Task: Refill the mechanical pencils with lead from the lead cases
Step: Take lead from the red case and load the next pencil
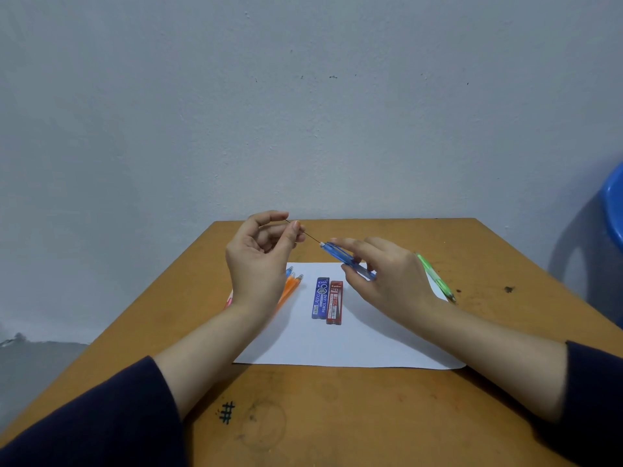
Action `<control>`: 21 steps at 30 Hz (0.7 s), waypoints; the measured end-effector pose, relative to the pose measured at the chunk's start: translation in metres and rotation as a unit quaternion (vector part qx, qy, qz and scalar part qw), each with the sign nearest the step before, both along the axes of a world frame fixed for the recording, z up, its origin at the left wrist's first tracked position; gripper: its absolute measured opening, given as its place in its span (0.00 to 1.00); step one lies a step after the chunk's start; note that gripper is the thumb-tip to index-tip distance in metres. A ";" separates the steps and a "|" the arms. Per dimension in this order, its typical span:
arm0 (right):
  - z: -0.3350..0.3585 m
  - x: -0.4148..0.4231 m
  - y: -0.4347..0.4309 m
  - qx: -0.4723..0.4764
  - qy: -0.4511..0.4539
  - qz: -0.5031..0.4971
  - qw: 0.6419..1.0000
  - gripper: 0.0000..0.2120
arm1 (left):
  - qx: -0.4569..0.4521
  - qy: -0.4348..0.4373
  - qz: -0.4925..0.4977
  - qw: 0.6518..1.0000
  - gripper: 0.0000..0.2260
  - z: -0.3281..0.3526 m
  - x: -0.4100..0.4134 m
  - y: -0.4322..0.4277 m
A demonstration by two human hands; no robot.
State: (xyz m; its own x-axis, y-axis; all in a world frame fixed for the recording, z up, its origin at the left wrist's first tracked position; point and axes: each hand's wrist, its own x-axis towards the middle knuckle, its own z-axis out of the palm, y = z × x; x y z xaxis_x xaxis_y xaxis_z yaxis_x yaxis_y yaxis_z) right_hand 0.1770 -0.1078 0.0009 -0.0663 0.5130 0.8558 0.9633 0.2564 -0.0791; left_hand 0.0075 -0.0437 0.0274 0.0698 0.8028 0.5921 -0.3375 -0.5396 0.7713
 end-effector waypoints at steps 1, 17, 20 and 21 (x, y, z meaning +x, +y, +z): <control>0.000 0.000 0.000 0.000 -0.002 -0.001 1.000 0.17 | -0.003 -0.001 -0.001 1.000 0.07 0.000 0.000 0.000; 0.001 -0.001 -0.001 0.005 -0.003 0.008 1.000 0.17 | 0.020 0.046 -0.024 0.998 0.07 -0.004 0.001 -0.002; 0.002 -0.003 -0.002 0.005 0.007 0.012 1.000 0.17 | 0.008 0.058 -0.037 0.998 0.09 -0.006 0.003 -0.002; 0.002 -0.004 -0.002 0.005 0.012 0.016 1.000 0.17 | 0.003 0.061 -0.042 0.997 0.10 -0.007 0.004 -0.002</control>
